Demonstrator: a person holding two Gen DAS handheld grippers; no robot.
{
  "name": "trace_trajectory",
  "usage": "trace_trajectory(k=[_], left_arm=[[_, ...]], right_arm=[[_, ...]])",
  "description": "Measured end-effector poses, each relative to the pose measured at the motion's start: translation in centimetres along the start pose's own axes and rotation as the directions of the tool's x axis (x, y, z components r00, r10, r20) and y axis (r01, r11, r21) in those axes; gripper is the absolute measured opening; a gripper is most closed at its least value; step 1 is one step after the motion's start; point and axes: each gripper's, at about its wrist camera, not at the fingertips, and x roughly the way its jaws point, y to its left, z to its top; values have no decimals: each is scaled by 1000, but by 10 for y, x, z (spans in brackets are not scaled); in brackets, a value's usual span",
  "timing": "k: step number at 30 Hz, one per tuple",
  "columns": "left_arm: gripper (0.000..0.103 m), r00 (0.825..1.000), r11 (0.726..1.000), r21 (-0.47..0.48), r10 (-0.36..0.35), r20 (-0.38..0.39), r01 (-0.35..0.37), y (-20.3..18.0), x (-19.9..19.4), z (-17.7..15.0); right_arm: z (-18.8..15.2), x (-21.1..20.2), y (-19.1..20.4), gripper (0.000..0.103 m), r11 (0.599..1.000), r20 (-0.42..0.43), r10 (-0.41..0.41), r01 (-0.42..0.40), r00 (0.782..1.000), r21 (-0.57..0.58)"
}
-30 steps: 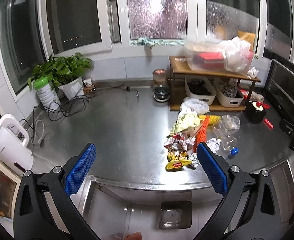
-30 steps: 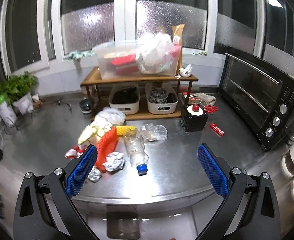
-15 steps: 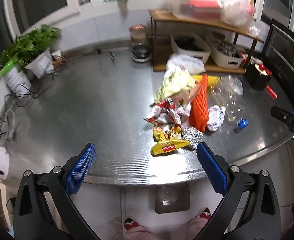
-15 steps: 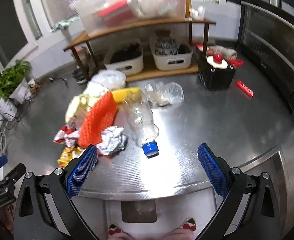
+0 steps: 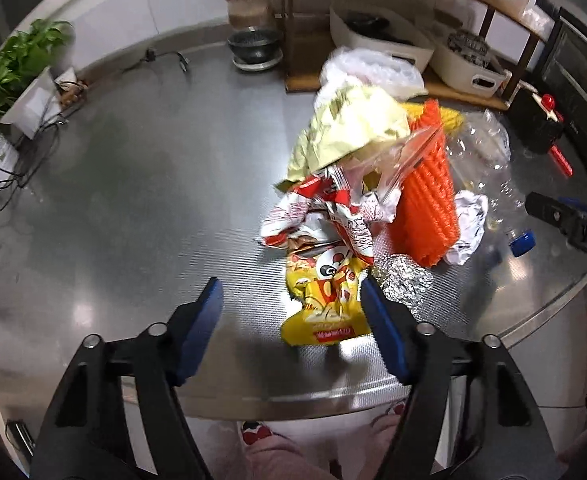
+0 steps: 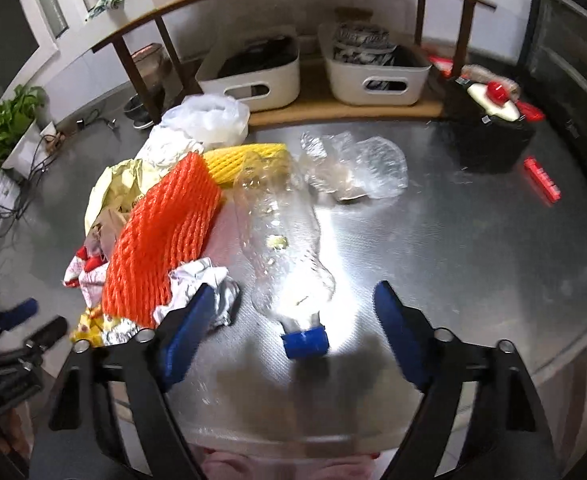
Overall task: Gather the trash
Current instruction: 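Grasp the yellow snack bag with left tool while right tool grasps the plastic bottle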
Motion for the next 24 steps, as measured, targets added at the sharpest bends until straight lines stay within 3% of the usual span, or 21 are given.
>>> trace_trajectory(k=[5, 9, 18, 20, 24], left_arm=[[65, 999, 999, 34, -3, -44, 4, -9, 22, 5], [59, 996, 1000, 23, -5, -94, 7, -5, 42, 4], [60, 990, 1000, 4, -3, -140, 4, 5, 66, 1], [60, 991, 1000, 0, 0, -132, 0, 8, 67, 0], [45, 992, 1000, -8, 2, -124, -3, 10, 64, -2]], right_arm=[[15, 16, 5, 77, 999, -7, 10, -11, 1000, -33], [27, 32, 10, 75, 999, -20, 6, -7, 1000, -53], [31, 67, 11, 74, 998, -86, -13, 8, 996, -59], [28, 72, 10, 65, 998, -102, -4, -2, 995, -57], [24, 71, 13, 63, 996, -98, -21, 12, 995, -88]])
